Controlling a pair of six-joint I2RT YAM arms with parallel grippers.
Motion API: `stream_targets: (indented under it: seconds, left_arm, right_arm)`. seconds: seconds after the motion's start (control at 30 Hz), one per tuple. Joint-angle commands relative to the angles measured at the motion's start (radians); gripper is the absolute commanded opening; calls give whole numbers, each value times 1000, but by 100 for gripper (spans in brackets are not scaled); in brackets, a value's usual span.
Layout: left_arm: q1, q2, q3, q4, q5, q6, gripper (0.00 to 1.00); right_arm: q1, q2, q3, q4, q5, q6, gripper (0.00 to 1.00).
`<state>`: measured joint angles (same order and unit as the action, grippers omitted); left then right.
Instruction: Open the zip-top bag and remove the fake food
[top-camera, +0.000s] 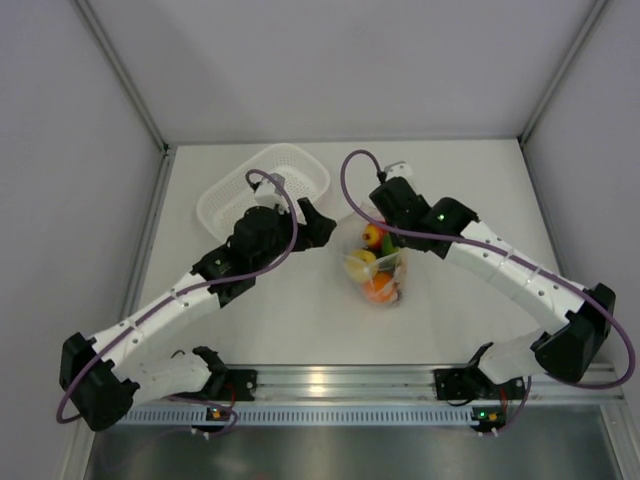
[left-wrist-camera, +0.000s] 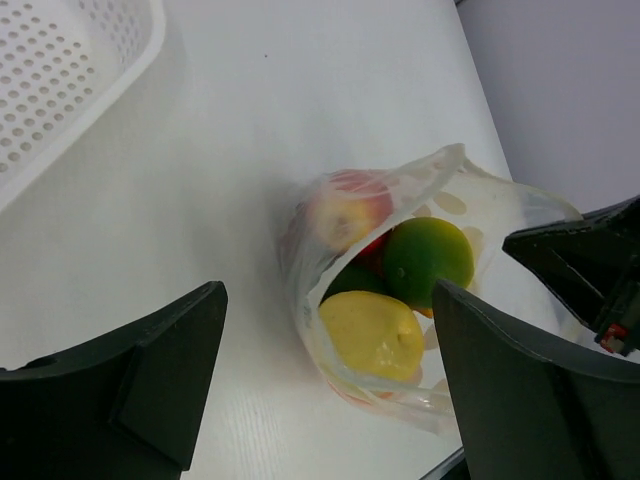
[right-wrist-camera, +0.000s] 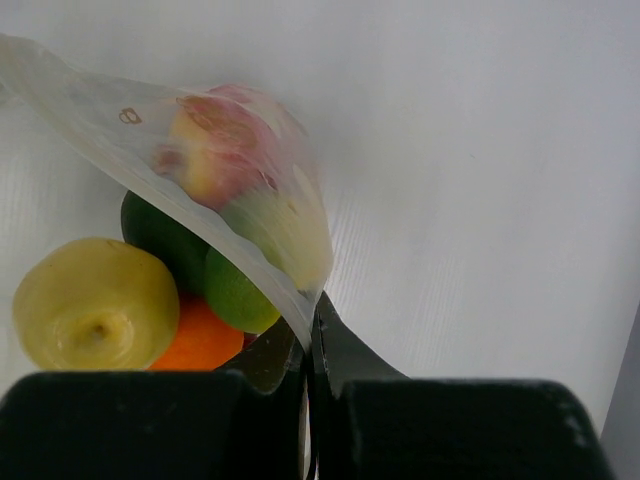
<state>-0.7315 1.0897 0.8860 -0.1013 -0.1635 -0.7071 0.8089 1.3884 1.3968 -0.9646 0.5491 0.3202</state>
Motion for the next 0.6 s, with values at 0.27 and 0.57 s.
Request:
stream_targets:
  seconds: [0.27, 0.57]
  left_arm:
    - [-223, 111, 252, -84, -94, 164, 68]
    - [-290, 254, 298, -121, -132, 216, 62]
  right_arm:
    - [16, -84, -50, 135, -37, 43, 0]
    - [15, -158, -107, 202, -66, 74, 0]
